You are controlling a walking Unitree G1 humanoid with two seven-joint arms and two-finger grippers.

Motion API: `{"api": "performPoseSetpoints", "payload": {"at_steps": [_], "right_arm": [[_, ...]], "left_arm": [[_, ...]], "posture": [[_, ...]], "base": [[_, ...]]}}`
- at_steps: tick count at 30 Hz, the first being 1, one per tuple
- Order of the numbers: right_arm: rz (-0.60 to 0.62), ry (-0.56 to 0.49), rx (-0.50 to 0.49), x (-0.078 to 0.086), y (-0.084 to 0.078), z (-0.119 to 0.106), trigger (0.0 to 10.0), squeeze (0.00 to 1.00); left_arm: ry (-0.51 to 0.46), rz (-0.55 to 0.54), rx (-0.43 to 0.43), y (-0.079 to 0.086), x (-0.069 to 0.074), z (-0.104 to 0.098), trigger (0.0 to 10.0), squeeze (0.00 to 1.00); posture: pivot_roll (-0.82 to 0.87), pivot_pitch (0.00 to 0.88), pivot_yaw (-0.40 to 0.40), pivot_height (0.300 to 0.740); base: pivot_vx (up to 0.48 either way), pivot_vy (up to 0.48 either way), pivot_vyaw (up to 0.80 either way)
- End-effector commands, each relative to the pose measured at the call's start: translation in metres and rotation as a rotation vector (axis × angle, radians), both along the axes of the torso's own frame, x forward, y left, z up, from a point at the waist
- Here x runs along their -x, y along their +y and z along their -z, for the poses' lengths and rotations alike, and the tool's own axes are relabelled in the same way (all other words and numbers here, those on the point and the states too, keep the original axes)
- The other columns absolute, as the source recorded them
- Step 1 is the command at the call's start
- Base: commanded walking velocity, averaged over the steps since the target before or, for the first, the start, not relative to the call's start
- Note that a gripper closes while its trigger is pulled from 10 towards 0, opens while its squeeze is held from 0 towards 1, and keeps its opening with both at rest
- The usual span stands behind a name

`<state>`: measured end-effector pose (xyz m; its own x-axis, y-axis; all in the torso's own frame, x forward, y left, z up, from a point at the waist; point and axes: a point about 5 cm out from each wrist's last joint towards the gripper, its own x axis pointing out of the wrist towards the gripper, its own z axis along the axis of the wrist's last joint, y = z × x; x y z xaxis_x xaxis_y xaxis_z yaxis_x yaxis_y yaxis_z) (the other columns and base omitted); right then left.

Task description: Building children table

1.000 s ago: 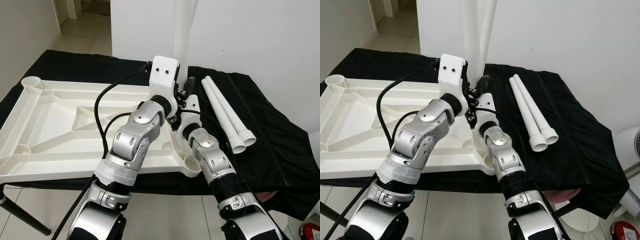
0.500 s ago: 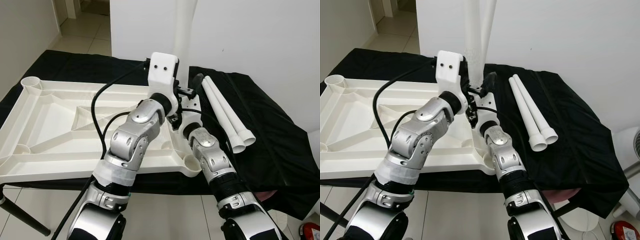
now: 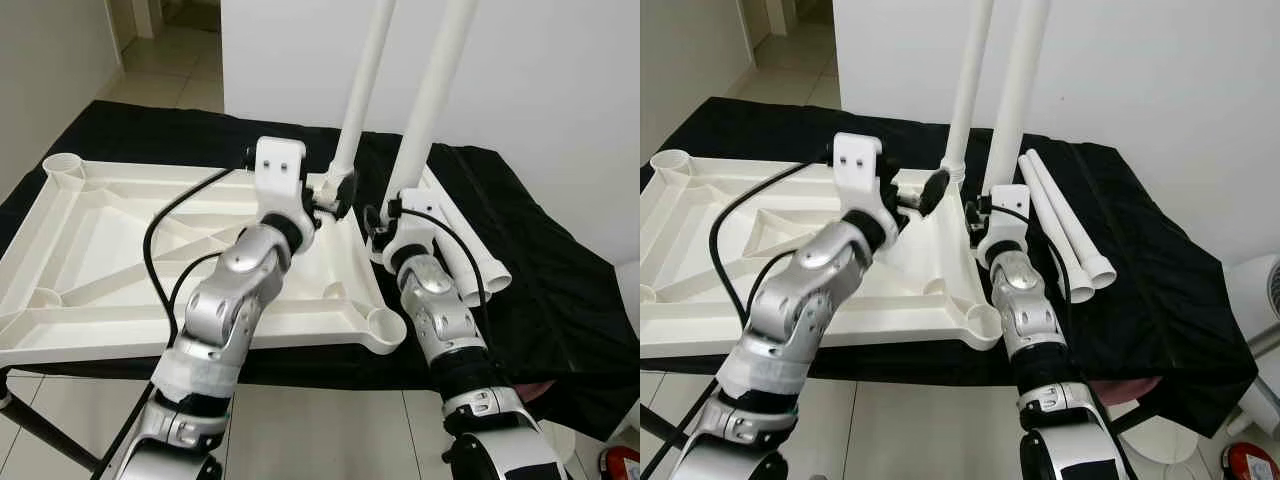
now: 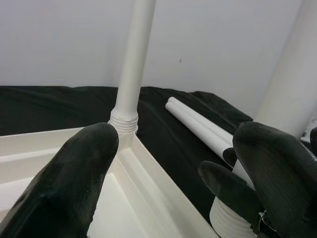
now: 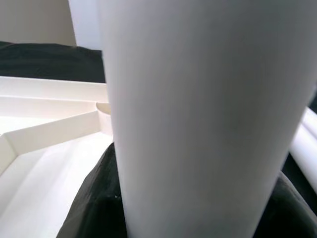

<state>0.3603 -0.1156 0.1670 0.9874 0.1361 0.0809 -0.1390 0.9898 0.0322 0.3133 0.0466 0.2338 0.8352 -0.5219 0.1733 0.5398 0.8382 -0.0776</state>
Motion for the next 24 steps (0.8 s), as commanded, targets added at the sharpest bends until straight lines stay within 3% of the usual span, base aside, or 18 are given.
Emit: {"api": "performPoseSetpoints", "payload": {"at_steps": [1,6,8,11,19,24], "right_arm": [[0.009,-0.033,-0.003,0.001,-0.002,-0.005,10.0,0.00],[0.022,-0.031,0.007,0.007,-0.006,0.001,10.0,0.00],[0.020,-0.027,0.013,0.009,-0.008,0.004,10.0,0.00],[0.025,-0.032,0.018,0.008,-0.010,0.003,10.0,0.00],[0.032,-0.046,0.024,0.006,-0.011,-0.001,10.0,0.00],[0.036,-0.050,0.028,0.006,-0.012,-0.002,10.0,0.00]], "left_arm": [[-0.067,0.133,-0.024,-0.009,0.008,-0.006,10.0,0.00],[-0.067,0.152,-0.103,-0.006,0.015,0.017,10.0,0.00],[-0.056,0.220,-0.208,-0.008,0.024,0.039,10.0,0.00],[0.040,0.407,-0.319,-0.012,0.040,0.070,10.0,0.00],[0.094,0.491,-0.467,-0.010,0.045,0.098,10.0,0.00],[0.110,0.515,-0.487,-0.011,0.047,0.103,10.0,0.00]], "posture": [[0.03,0.000,-0.134,0.740],[0.03,0.000,-0.138,0.740],[0.03,0.000,-0.138,0.740],[0.03,0.000,-0.138,0.740],[0.03,0.000,-0.133,0.740],[0.03,0.000,-0.134,0.740]], "base": [[0.000,0.000,0.00],[0.000,0.000,0.00],[0.000,0.000,0.00],[0.000,0.000,0.00],[0.000,0.000,0.00],[0.000,0.000,0.00]]}}
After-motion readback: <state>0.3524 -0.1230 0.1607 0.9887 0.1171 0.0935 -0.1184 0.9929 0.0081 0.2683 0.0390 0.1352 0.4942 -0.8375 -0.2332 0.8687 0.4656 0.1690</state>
